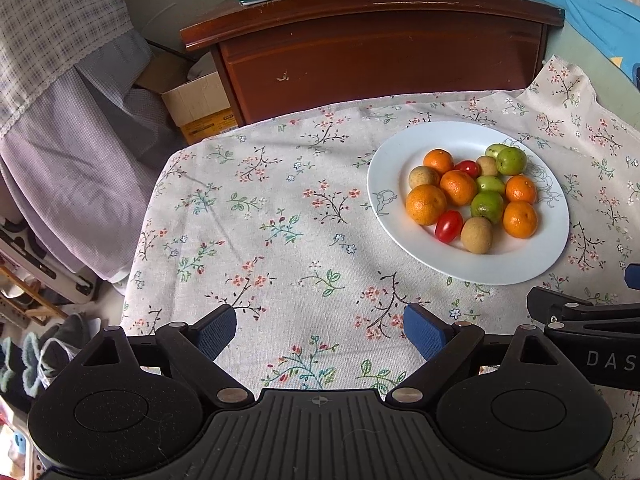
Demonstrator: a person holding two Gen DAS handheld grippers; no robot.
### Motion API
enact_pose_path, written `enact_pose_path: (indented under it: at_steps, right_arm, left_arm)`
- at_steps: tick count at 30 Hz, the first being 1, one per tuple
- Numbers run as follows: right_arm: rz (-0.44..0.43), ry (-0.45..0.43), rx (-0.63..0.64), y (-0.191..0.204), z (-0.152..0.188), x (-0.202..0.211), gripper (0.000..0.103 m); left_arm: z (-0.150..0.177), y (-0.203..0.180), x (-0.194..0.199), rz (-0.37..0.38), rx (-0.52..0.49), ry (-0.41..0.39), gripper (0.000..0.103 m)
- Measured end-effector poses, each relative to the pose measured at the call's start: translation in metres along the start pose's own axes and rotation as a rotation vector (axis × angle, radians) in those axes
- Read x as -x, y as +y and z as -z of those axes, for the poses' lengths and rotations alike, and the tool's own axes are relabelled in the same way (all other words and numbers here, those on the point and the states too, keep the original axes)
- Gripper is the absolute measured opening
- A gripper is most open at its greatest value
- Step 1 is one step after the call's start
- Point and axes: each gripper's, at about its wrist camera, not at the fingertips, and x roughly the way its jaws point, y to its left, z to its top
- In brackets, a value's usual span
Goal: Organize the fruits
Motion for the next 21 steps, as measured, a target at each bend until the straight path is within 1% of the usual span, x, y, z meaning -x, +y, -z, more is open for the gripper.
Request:
enact_pose_path:
  at_steps: [6, 10, 13, 17, 21]
  right_arm:
    - [-0.027, -0.013, 0.007, 0.002, 0.014, 0.007, 0.102]
    - [-0.066, -0.044, 0.045, 0.006, 0.029, 0.015, 0.102]
    - [-0.103, -0.062, 0.067, 0.013, 0.044, 0.021, 0.102]
    - [-0.170, -0.078, 0.134, 0.023, 0.061, 0.026, 0.102]
    - [-0.191, -0.080, 0.226, 0.037, 0.076, 0.023, 0.102]
  left_arm:
    - [0.013, 0.003, 0.007, -0.008, -0.007, -0.005, 0.092]
    - [0.024, 0.008, 0.015, -0.006, -0.012, -0.006, 0.092]
    - [0.033, 0.014, 0.020, -0.022, -0.009, -0.005, 0.092]
    - [0.044, 0.024, 0.024, -0.027, 0.007, 0.002, 0.092]
    - [0.052, 0.035, 0.028, -0.040, 0.028, 0.004, 0.092]
